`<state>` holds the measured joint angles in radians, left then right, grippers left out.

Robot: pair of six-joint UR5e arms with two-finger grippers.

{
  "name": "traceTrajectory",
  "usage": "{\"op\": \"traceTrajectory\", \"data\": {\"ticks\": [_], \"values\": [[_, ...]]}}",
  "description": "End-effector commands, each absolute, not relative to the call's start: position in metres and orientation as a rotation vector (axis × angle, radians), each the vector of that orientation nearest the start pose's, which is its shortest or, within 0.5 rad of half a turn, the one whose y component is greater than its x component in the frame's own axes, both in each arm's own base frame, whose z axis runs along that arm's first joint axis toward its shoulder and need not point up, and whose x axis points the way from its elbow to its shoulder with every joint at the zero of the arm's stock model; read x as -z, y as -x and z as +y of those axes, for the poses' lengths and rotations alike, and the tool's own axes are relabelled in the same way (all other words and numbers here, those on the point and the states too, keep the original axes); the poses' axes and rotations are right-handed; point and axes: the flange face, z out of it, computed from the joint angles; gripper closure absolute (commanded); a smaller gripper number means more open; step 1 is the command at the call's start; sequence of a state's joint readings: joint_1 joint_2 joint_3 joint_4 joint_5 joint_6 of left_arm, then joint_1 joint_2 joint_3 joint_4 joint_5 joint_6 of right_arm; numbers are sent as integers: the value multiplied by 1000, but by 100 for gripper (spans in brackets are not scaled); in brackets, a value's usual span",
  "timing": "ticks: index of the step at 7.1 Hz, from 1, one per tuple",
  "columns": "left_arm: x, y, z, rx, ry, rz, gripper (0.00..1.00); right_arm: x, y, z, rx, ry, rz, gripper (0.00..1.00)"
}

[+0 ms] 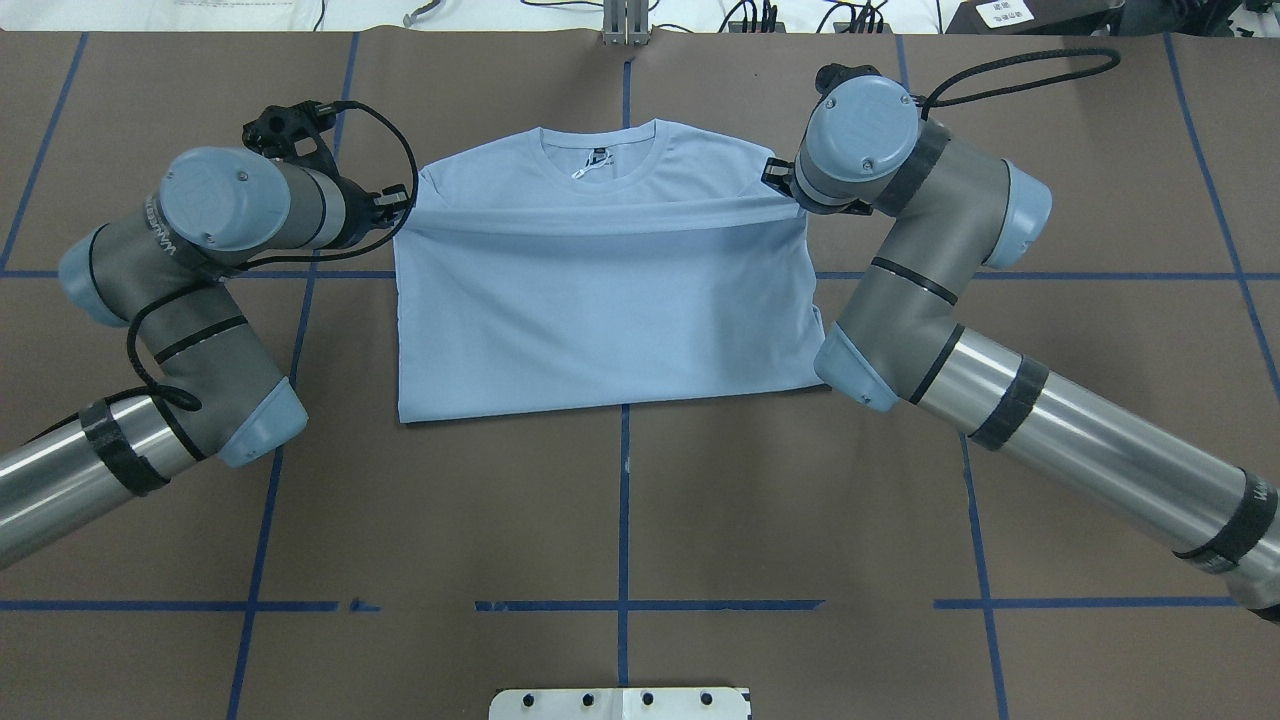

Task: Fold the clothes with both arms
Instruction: 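Lift the hem with both grippers and fold it toward the collar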

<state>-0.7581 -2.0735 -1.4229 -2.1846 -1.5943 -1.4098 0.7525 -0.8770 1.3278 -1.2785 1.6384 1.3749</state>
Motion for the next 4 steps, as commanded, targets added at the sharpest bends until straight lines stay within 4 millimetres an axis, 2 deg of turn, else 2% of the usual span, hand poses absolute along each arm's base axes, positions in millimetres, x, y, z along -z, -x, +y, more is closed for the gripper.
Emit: {"op": "traceTrajectory", "data": {"ticks": [1, 2, 3, 4], "values": [[-361, -429, -598, 560, -461, 897, 100, -334, 479, -631, -510, -289, -684, 100], [-346, -443, -611, 560, -463, 901, 100, -332, 480, -634, -507, -291, -683, 100], [-341, -451, -620, 559, -463, 896, 100, -327, 482, -638, -508, -292, -684, 100], [-344, -446, -625, 548, -475, 886, 100, -321, 485, -644, -513, -293, -684, 100]]}}
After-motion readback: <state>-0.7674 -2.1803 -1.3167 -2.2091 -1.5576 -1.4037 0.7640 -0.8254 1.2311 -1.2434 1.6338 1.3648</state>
